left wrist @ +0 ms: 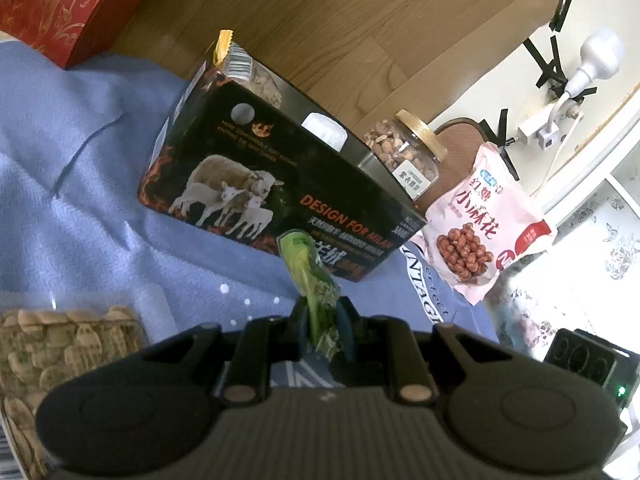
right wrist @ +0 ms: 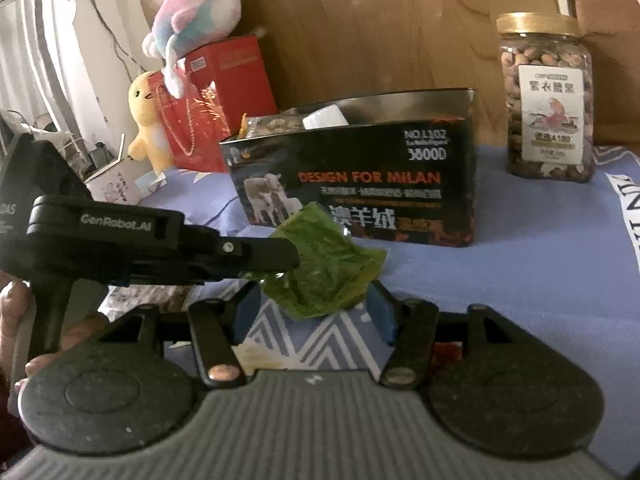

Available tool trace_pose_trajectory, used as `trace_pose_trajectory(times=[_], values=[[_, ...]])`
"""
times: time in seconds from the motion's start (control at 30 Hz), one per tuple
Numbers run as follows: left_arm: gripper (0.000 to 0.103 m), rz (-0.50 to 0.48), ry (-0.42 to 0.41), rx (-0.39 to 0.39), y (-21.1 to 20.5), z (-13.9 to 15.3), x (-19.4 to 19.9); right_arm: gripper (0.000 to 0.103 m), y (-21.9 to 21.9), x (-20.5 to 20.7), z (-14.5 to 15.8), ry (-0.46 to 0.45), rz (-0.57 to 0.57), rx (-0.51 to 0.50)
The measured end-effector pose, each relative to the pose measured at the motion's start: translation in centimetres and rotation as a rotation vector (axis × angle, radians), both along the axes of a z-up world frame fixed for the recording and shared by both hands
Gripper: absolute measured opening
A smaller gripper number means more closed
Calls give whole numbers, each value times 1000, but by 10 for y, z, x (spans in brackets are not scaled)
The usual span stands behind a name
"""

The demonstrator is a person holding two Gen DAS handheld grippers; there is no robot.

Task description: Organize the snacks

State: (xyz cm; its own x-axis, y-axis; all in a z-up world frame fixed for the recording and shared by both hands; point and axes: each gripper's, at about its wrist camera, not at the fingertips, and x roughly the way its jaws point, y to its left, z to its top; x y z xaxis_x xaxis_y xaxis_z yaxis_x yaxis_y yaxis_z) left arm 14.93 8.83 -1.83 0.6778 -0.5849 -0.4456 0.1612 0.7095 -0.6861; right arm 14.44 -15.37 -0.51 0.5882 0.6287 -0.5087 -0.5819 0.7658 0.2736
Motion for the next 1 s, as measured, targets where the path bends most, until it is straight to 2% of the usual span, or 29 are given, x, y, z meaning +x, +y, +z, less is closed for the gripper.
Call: trace_pose_trajectory(times=[0.57, 0.7, 0.83, 0.87, 0.9, 1.0], values=[[16, -9, 1, 7, -4, -2, 2, 61, 13, -1, -3, -40, 0, -87], [16, -13, -13, 20, -5, 0, 0, 52, 20, -5, -2, -76, 8, -133], [16, -13, -16, 21, -6, 1, 0, 48, 19, -6, -2, -87, 9, -133], [16, -20, -13, 18, -6, 0, 0, 40, 19, -7, -2, -92, 20, -127], [15, -24, -13, 24, -7, 0, 0, 36, 21, -9, -2, -101, 37, -128], [15, -23, -14, 30, -7, 1, 0, 36, 26, -12, -2, -123, 34, -164]])
